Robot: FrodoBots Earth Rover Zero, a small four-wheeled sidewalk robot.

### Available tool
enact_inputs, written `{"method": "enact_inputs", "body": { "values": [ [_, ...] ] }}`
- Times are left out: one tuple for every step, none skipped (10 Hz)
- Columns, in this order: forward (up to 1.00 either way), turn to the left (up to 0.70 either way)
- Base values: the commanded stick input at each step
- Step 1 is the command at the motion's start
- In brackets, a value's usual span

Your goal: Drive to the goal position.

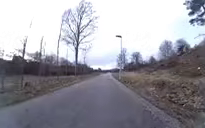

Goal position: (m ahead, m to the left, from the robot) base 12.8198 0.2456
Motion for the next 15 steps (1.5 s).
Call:
{"method": "enact_inputs", "body": {
  "values": [
    [0.50, 0.00],
    [0.50, 0.00],
    [0.50, 0.00],
    [0.50, 0.00],
    [0.50, 0.00],
    [0.50, 0.00],
    [0.50, 0.00],
    [0.50, 0.00],
    [0.50, 0.00],
    [0.50, 0.00],
    [0.50, 0.00],
    [0.50, -0.19],
    [0.50, -0.41],
    [0.50, -0.09],
    [0.50, 0.00]
  ]
}}
